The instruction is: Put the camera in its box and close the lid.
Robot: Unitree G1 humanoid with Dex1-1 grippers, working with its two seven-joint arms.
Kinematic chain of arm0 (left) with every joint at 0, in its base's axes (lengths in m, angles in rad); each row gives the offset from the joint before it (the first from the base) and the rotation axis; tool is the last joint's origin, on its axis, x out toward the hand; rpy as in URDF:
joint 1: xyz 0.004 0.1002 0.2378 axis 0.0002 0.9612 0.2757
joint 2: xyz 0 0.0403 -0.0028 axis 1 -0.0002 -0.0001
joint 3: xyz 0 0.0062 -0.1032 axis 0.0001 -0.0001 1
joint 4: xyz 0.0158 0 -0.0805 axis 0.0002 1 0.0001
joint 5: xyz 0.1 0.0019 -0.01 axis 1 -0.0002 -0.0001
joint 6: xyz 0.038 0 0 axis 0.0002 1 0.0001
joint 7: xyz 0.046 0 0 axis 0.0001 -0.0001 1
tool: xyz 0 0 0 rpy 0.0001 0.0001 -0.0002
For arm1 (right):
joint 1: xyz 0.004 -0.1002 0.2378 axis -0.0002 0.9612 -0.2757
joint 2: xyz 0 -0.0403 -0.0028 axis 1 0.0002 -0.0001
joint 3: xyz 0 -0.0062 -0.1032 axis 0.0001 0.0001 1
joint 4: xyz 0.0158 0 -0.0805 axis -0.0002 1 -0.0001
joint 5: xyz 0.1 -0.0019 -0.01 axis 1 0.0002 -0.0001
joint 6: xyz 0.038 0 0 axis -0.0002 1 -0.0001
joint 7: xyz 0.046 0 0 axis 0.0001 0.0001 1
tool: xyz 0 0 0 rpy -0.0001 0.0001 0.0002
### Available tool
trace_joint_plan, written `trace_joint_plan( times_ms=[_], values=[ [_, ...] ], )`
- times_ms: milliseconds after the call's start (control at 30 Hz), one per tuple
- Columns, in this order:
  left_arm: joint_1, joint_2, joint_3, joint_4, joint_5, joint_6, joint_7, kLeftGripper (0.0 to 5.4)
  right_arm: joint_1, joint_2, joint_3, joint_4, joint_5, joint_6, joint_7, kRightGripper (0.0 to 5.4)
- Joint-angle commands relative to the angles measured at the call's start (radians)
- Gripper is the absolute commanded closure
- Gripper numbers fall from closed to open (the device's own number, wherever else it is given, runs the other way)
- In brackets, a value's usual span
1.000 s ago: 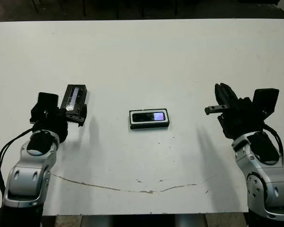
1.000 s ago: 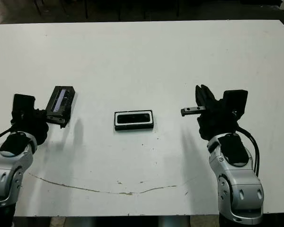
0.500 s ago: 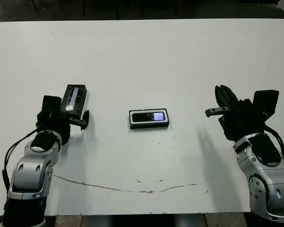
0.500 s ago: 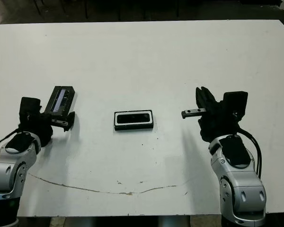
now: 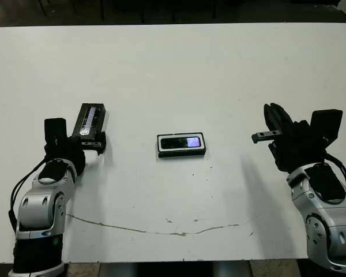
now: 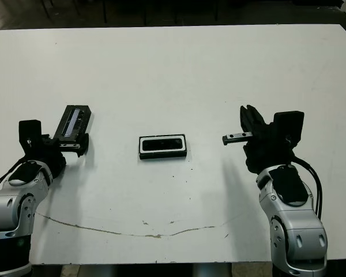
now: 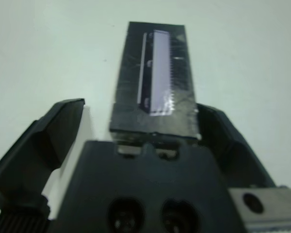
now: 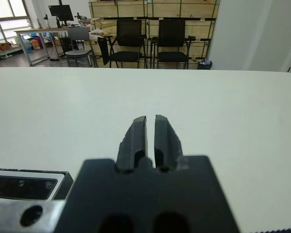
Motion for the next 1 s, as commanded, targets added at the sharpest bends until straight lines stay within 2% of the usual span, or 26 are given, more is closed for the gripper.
trace_joint_plan(
  times_ms=[33, 300, 433, 800, 1000],
  values=[
    [0.029, -0.007, 0.002, 0.043, 0.021, 0.011, 0.030, 0.62, 0.019, -0.012, -0.004, -0.004, 0.004, 0.033, 0.000, 5.40],
    [0.052, 0.033, -0.035, 0.072, 0.034, -0.096, -0.023, 2.08, 0.017, -0.011, -0.006, -0.014, 0.005, 0.054, -0.003, 5.40],
    [0.051, 0.078, -0.064, 0.061, 0.056, -0.107, -0.059, 2.68, 0.020, -0.017, -0.005, -0.027, -0.001, 0.063, -0.005, 5.40],
    [0.098, 0.182, -0.122, -0.090, 0.081, -0.143, -0.177, 2.72, 0.035, -0.011, -0.004, -0.022, 0.001, 0.048, -0.001, 5.40],
    [0.188, 0.180, -0.162, -0.255, 0.087, -0.242, -0.211, 2.72, 0.040, -0.011, 0.005, -0.021, -0.005, 0.042, -0.001, 5.40]
  ],
)
